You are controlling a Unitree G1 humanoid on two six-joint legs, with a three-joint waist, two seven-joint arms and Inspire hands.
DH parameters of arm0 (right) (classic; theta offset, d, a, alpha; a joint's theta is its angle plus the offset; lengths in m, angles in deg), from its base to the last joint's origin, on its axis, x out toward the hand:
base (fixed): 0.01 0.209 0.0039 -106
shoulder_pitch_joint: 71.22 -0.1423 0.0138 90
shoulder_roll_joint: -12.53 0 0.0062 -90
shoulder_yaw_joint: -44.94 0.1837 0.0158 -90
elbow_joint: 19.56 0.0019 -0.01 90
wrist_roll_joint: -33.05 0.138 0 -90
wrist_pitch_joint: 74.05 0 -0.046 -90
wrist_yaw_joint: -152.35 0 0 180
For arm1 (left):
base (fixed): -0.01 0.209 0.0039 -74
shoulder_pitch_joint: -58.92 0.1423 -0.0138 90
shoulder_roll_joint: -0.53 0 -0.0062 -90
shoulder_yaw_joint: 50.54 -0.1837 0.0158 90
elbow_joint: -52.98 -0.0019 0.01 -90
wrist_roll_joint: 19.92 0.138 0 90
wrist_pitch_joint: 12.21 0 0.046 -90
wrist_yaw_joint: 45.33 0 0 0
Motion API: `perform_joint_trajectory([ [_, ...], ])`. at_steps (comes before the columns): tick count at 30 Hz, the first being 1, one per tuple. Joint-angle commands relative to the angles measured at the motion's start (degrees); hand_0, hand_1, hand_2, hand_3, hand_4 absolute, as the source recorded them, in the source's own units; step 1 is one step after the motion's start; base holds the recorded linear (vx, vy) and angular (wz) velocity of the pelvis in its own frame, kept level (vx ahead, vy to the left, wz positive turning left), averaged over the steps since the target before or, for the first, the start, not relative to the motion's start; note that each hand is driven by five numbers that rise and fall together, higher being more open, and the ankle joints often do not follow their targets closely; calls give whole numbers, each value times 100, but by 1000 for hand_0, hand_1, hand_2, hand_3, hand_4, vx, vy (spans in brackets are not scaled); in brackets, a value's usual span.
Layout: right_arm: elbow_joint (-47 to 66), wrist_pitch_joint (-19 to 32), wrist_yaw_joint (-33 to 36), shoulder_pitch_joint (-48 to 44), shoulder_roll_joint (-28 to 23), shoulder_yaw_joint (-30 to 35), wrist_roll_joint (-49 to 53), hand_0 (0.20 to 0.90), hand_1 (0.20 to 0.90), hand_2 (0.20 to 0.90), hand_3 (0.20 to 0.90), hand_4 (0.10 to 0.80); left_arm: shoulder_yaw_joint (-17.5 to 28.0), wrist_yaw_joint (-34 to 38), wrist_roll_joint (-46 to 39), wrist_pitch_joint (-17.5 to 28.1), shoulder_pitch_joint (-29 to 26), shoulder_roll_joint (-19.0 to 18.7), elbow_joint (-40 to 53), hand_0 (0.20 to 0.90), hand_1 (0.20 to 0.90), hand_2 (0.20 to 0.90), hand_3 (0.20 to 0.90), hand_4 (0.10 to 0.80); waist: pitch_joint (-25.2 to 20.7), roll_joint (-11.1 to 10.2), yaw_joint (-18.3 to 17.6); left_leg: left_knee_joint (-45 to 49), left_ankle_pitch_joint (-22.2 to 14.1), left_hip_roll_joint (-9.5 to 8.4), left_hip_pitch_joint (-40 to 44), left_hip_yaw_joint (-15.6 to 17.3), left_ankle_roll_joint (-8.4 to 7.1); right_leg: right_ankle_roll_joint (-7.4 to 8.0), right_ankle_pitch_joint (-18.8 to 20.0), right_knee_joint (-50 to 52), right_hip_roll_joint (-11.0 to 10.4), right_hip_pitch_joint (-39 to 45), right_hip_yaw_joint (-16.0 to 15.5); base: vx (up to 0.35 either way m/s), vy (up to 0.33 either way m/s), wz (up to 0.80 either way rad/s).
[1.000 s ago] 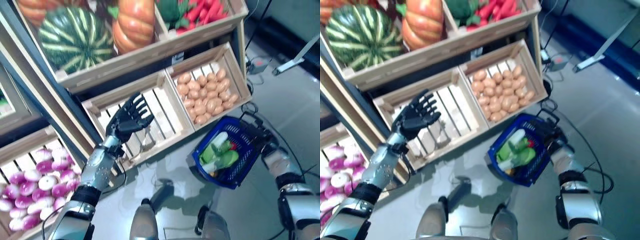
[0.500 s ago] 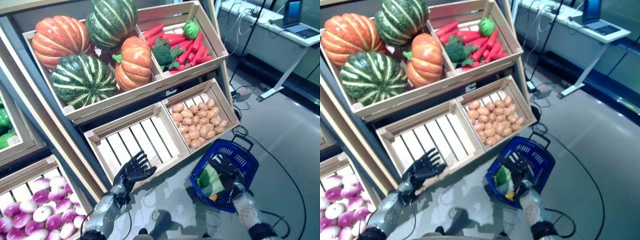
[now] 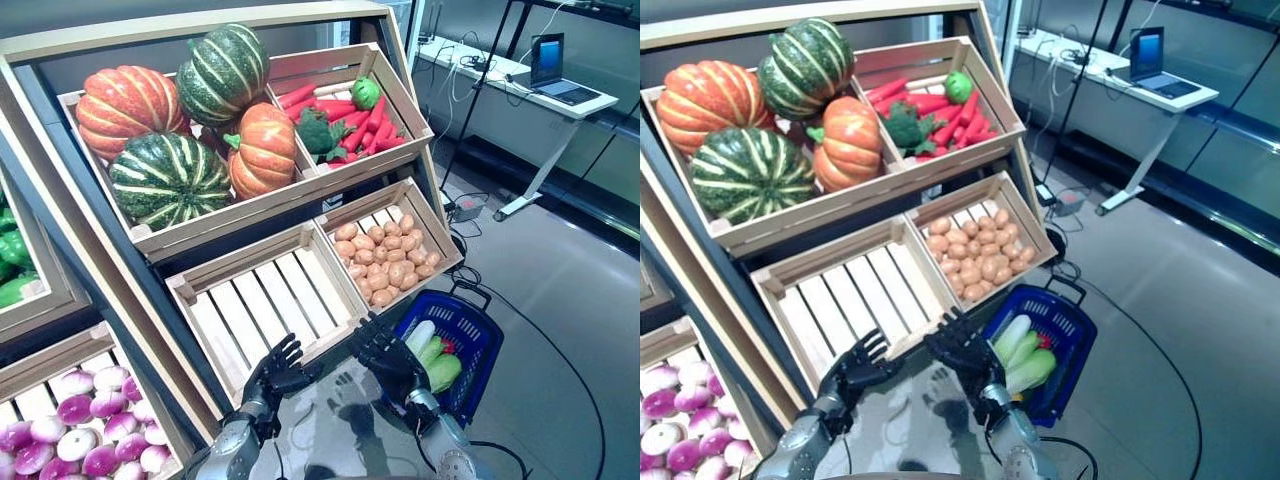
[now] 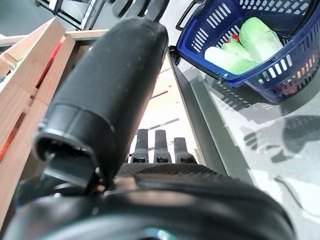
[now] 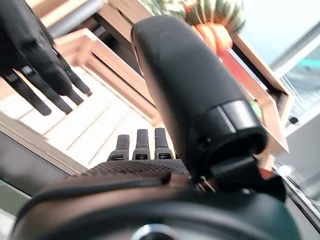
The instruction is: Put vegetables into the basket
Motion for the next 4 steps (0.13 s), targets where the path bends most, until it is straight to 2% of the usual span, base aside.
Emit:
perform_joint_trajectory([
  [1,646,690,-610,-447,118,7,145,900,900,900,900,800,-31,73,-172,716,-544,29,573,900,900,900,900,800,233,116,24,6,-126,-197,-146,-191,227,-406,60,154,121,37,177,4,-2,12],
  [4,611,675,-648,-463,110,-152,62,900,900,900,900,800,-135,136,-249,682,-588,37,583,900,900,900,900,800,249,127,42,6,-119,-205,-150,-227,225,-402,56,153,105,54,151,-3,1,3],
])
